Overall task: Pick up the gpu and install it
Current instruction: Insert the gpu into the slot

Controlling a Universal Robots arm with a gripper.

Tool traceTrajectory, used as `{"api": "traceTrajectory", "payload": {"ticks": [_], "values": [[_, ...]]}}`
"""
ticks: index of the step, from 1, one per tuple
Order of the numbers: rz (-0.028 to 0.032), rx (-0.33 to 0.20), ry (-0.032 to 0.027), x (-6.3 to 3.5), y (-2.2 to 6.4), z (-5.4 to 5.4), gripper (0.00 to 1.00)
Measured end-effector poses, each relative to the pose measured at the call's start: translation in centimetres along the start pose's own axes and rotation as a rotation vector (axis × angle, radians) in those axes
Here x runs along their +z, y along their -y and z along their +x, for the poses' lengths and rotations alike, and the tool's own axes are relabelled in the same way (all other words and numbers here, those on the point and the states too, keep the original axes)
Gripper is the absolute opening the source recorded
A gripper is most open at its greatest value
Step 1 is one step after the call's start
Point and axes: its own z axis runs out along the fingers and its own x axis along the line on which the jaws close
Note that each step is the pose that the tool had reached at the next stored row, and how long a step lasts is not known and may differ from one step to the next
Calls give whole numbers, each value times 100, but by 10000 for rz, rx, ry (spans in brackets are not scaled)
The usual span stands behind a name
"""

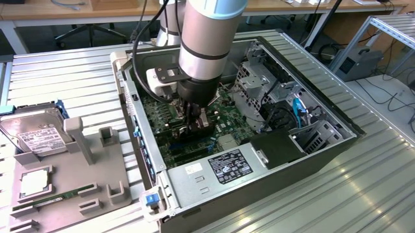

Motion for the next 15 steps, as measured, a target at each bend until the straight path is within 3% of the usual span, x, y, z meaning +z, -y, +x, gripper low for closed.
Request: {"api": "traceTrajectory", "payload": {"ticks": [15], "values": [[4,0,6,32,-7,4,26]]}}
